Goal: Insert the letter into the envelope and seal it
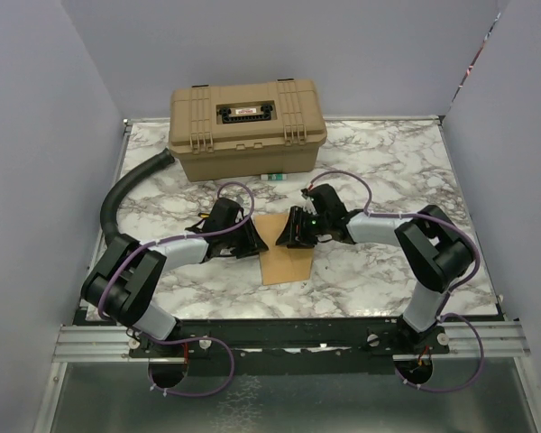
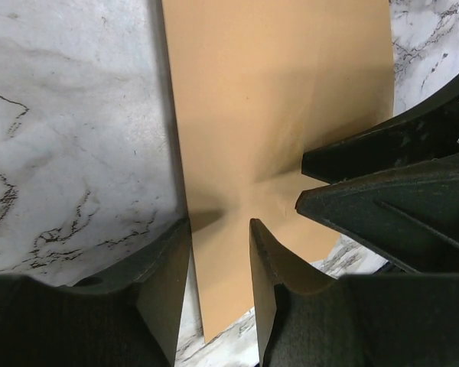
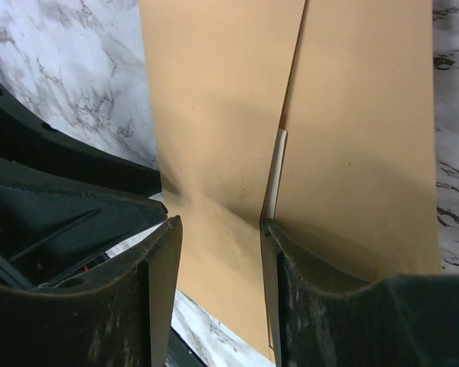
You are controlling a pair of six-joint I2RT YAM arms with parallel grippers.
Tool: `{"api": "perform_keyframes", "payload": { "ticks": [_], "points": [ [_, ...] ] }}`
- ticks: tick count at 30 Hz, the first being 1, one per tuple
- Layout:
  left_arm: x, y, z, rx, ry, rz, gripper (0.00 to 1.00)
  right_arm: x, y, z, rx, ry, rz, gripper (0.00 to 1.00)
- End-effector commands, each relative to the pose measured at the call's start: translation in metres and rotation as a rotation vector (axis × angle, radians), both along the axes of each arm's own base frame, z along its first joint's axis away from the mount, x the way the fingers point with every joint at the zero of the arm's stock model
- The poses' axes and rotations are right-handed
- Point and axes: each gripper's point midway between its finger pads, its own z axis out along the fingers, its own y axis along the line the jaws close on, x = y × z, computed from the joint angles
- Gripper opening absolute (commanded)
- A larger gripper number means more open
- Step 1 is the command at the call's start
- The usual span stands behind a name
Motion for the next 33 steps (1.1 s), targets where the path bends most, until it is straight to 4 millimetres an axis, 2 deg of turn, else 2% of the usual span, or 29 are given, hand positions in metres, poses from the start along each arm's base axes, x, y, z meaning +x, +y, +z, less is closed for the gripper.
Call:
{"api": "perform_keyframes", "payload": {
  "ticks": [1,5,11,16,18,21,25,28,33],
  "points": [
    [-0.018,0.014,-0.028,0.092,0.08,-0.013,0.39,-0.009,0.004,-0.011,0.039,0.063,-0.001,0.5],
    [-0.016,0.02,-0.026,0.116,0.062,0.014,0.39,0.001,-0.008,0.0,-0.026,0.023,-0.054,0.5],
    [-0.008,0.03,-0.006,0.151,0.005,0.053,0.41,0.02,-0.032,0.045,-0.096,-0.122,-0.117,0.49],
    [0.005,0.037,0.025,0.181,-0.085,0.079,0.52,0.033,-0.055,0.103,-0.101,-0.387,-0.159,0.5],
    [0.013,0.04,0.04,0.183,-0.139,0.099,0.58,0.041,-0.068,0.11,-0.142,-0.437,-0.202,0.5],
    [0.027,0.047,0.06,0.205,-0.231,0.137,0.69,0.056,-0.079,0.109,-0.192,-0.459,-0.264,0.51],
    [0.043,0.059,0.088,0.23,-0.341,0.21,0.83,0.081,-0.071,0.109,-0.223,-0.557,-0.219,0.51],
    [0.051,0.068,0.108,0.233,-0.408,0.271,0.97,0.105,-0.061,0.115,-0.26,-0.703,-0.127,0.51],
    [0.054,0.083,0.129,0.239,-0.477,0.342,0.99,0.134,-0.037,0.12,-0.318,-0.971,0.112,0.53]
  ]
}}
